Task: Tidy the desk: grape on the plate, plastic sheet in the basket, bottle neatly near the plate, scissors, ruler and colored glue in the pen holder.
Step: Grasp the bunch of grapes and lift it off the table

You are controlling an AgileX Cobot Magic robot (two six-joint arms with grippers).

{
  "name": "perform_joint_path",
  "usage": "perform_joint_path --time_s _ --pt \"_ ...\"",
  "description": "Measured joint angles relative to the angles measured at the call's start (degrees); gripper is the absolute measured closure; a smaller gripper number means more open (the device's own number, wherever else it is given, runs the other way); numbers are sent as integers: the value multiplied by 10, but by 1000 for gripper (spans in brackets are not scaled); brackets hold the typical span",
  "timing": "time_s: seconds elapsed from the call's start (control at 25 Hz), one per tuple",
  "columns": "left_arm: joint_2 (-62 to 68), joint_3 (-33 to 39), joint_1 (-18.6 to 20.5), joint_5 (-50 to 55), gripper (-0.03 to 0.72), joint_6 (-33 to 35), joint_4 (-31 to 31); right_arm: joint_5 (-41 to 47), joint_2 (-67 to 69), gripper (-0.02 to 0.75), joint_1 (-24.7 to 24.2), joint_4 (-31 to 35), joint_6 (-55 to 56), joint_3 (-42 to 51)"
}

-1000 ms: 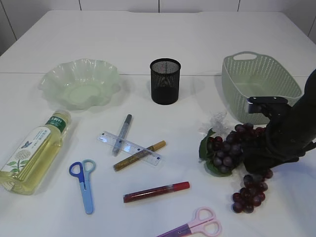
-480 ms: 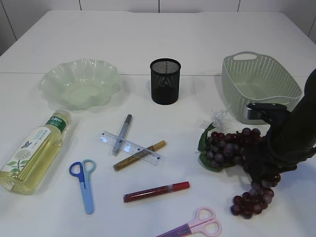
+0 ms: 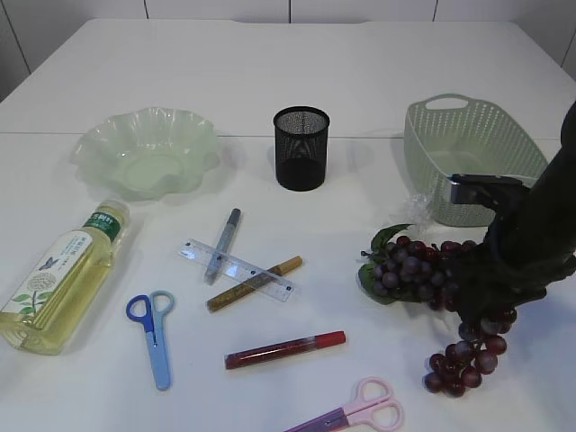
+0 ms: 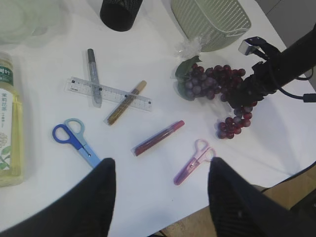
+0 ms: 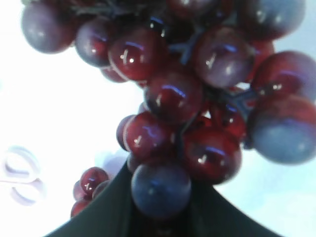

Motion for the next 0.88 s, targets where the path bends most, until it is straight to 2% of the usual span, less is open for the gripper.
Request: perform_joint_path --time_s 0.36,0.56,0.88 --pt "0 0 0 0 255 0 0 60 -44 570 7 0 0 -26" --pt "0 0 0 0 255 0 0 105 -66 572 25 -1 0 -75" --pt "0 0 0 0 255 0 0 199 -69 574 27 6 2 -152"
